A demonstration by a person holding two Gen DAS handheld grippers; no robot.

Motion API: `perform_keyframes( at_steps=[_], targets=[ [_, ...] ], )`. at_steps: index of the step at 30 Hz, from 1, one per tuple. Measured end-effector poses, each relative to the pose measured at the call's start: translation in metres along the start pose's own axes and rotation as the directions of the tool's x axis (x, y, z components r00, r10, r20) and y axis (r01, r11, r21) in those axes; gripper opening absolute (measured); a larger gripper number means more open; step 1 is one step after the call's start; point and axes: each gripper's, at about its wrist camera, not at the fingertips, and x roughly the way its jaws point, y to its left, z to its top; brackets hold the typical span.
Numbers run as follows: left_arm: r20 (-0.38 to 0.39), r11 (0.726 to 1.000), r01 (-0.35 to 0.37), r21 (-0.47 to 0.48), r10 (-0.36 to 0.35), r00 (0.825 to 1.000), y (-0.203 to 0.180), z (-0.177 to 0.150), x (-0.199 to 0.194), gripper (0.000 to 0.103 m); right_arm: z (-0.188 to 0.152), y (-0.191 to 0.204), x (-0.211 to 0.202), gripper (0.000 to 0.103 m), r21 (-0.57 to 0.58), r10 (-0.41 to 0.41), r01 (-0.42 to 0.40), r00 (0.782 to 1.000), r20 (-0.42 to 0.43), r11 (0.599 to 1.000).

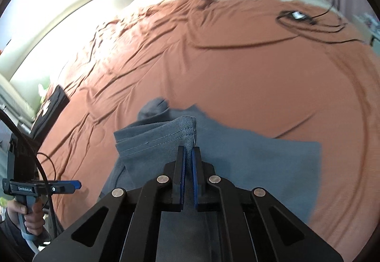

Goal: Fold small clothes

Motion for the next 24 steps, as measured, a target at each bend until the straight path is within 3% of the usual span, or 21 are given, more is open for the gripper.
perform_keyframes(
  at_steps=[9, 18, 24],
  targets=[
    [-0.014, 1.0, -0.009, 0.016, 0.009, 1.0, -0.01, 0.001, 0.011, 0.055, -0.016, -0.023, -0.043, 0.001, 0.126, -0.148, 0.137, 0.986, 0.083, 0.983],
    [-0.033, 0.999, -0.027, 0.02, 0.028, 0.999, -0.012, -0.002, 0.019, 0.055, -0.03, -0.036, -0.024, 0.001, 0.21, -0.213, 0.203, 0.977, 0.026, 0.956],
    [-0.038, 0.999, -0.045, 0.019, 0.046, 0.998, -0.012, -0.002, 0.022, 0.055, -0.025, -0.048, -0.012, 0.002, 0.25, -0.208, 0.207, 0.978, -0.025, 0.946]
  ],
)
